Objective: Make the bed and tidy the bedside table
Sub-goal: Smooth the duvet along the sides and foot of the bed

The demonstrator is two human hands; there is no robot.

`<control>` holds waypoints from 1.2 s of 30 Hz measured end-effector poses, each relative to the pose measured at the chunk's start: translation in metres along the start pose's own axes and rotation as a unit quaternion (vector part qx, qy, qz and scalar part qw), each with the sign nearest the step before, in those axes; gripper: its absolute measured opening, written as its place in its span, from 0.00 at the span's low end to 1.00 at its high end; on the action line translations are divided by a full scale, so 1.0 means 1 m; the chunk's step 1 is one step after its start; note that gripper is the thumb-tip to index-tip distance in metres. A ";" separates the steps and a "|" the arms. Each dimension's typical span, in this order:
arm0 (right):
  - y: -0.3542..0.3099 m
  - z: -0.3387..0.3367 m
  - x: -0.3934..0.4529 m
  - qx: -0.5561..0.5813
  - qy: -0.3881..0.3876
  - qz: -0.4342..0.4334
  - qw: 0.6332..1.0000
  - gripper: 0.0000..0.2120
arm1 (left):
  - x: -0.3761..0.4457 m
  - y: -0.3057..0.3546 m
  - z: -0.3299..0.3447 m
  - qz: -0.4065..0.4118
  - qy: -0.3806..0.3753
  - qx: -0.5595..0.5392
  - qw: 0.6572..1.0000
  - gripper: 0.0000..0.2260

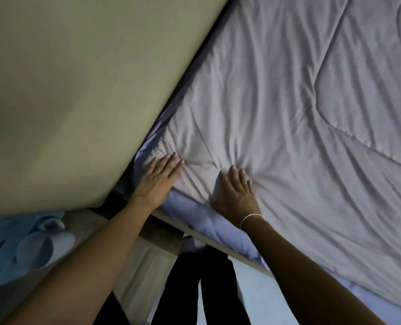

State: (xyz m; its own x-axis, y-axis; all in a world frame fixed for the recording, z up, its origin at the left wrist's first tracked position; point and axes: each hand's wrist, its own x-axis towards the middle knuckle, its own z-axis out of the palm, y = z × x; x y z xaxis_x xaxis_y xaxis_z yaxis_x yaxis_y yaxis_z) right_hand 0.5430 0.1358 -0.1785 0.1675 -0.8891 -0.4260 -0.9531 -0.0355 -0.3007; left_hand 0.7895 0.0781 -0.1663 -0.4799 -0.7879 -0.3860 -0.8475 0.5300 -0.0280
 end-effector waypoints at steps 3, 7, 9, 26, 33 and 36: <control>-0.003 0.019 -0.001 -0.036 0.036 -0.005 0.999 0.33 | 0.004 -0.006 0.009 0.041 0.049 0.028 0.998 0.24; -0.013 0.030 -0.010 -0.028 0.137 -0.073 0.987 0.20 | -0.013 -0.021 0.015 0.059 0.100 0.028 0.993 0.22; -0.028 0.034 -0.019 -0.022 0.142 -0.083 0.986 0.23 | -0.032 -0.026 0.023 0.053 0.108 0.036 0.992 0.22; 0.126 -0.069 0.048 -0.028 0.243 0.147 0.958 0.30 | 0.086 0.028 -0.016 -0.043 0.141 -0.090 0.985 0.26; 0.057 0.006 0.032 -0.065 0.192 0.094 0.975 0.29 | 0.027 -0.001 0.047 -0.071 0.138 -0.100 0.983 0.26; 0.016 0.036 -0.004 -0.076 0.154 -0.048 0.984 0.28 | -0.004 0.003 0.060 -0.106 0.135 -0.105 0.980 0.25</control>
State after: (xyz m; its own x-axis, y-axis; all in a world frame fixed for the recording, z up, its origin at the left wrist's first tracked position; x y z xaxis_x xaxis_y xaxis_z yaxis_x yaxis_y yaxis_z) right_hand 0.5364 0.1551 -0.2122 0.1973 -0.9736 -0.1152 -0.9670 -0.1740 -0.1860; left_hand 0.8030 0.1017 -0.2199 -0.3070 -0.9423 -0.1336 -0.9488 0.2921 0.1203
